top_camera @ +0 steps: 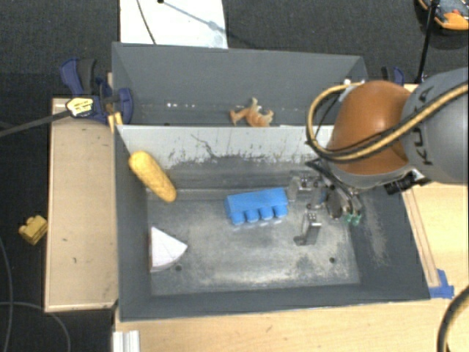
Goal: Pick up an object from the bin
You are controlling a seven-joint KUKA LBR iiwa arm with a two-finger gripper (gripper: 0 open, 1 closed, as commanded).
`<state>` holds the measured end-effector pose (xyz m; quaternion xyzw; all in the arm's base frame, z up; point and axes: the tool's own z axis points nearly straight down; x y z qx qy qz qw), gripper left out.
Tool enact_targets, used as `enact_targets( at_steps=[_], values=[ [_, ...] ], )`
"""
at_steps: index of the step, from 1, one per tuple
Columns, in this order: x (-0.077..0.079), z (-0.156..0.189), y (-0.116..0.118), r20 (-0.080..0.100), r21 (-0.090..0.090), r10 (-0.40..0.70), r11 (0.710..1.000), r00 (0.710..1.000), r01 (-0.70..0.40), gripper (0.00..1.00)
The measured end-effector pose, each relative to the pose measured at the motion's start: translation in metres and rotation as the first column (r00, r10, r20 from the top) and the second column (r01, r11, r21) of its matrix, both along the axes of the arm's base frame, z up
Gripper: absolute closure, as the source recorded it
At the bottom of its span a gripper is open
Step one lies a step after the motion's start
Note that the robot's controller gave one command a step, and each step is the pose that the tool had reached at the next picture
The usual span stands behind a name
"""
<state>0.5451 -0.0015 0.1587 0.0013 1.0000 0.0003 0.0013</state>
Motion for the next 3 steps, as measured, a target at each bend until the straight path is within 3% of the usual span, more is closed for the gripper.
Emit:
enact_targets(
  at_steps=[1, 2, 3],
  values=[
    [0.026, -0.033, 0.008, 0.013, -0.002, 0.037, 0.999, 0.999, -0.037, 0.0],
    [0.036, -0.069, 0.011, -0.003, 0.001, -0.032, 0.999, 0.999, 0.032, 0.0],
    [0.041, -0.069, 0.022, 0.003, 0.001, -0.257, 0.966, 0.966, 0.257, 0.0]
  ],
)
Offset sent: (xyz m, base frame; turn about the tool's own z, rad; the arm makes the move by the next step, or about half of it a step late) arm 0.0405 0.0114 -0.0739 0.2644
